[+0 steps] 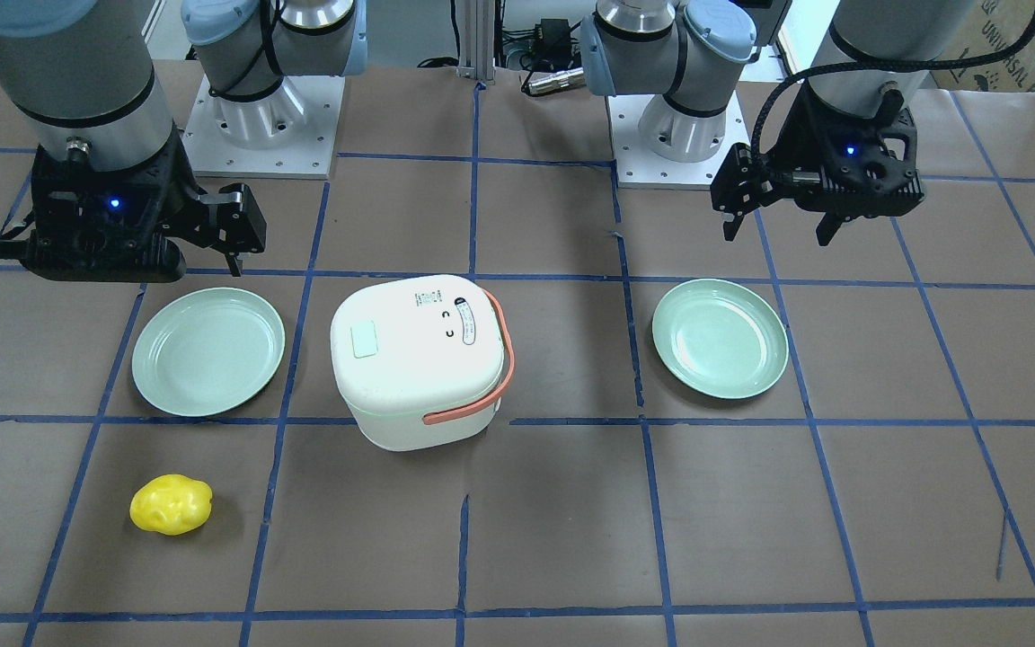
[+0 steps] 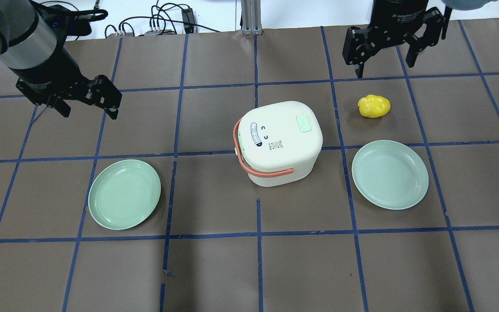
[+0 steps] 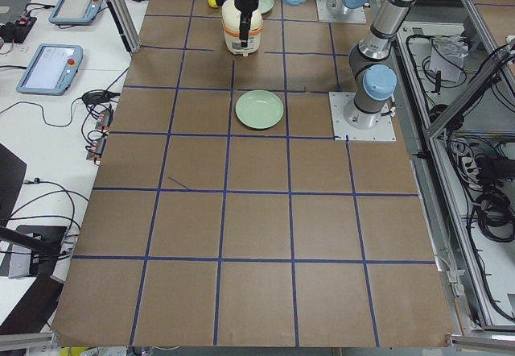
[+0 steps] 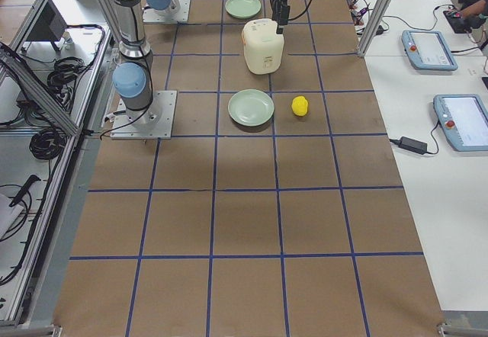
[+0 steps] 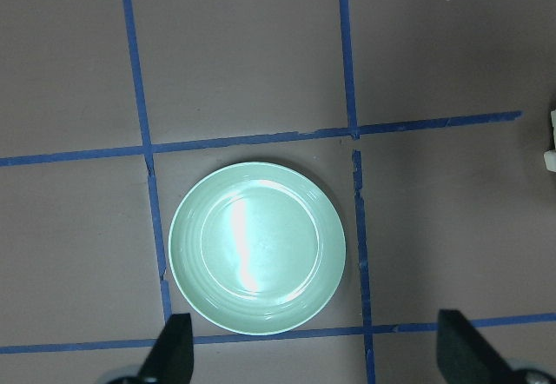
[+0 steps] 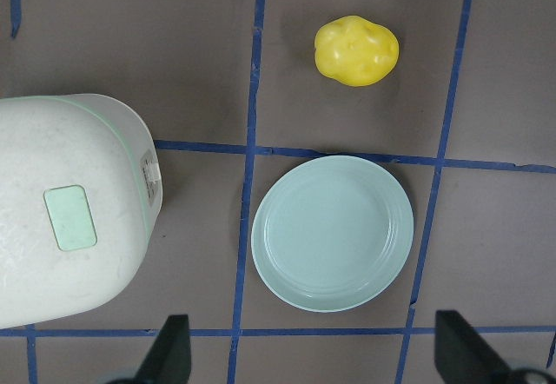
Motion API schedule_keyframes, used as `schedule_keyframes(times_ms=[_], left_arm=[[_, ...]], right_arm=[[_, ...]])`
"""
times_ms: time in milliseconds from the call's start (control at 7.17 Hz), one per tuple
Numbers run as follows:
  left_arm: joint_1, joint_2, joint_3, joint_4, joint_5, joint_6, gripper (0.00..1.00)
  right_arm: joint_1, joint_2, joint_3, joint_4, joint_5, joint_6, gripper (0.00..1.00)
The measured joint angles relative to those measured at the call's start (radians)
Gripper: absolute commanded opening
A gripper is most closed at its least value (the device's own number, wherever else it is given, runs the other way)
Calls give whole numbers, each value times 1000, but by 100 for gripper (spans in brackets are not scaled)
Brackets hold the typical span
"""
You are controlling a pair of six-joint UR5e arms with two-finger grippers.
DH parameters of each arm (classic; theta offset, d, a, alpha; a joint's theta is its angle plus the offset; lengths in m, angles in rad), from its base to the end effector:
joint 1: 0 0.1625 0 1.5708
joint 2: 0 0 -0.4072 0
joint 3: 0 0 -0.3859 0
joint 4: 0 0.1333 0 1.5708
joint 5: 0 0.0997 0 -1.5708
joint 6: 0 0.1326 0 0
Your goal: Press rice cooker button
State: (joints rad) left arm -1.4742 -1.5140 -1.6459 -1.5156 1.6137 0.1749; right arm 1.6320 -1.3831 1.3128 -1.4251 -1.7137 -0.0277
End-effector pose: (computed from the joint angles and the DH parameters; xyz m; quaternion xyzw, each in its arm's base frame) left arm -0.0820 -0.4774 0.4333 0.0387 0.9988 -0.0154 0.0237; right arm 0.1479 -0.5424 0.4513 0.0470 -0.9956 -0.0364 0.0720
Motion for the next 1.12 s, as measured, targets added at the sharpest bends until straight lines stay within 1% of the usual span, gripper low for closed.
schedule_keyframes(times_ms=[837, 1116], left_arm=[[0, 0, 0, 0, 0, 0, 100], [0, 0, 0, 0, 0, 0, 100]], right_arm=[[9, -9, 1, 0, 5, 3, 100], [78, -9, 0, -10, 6, 45, 100]])
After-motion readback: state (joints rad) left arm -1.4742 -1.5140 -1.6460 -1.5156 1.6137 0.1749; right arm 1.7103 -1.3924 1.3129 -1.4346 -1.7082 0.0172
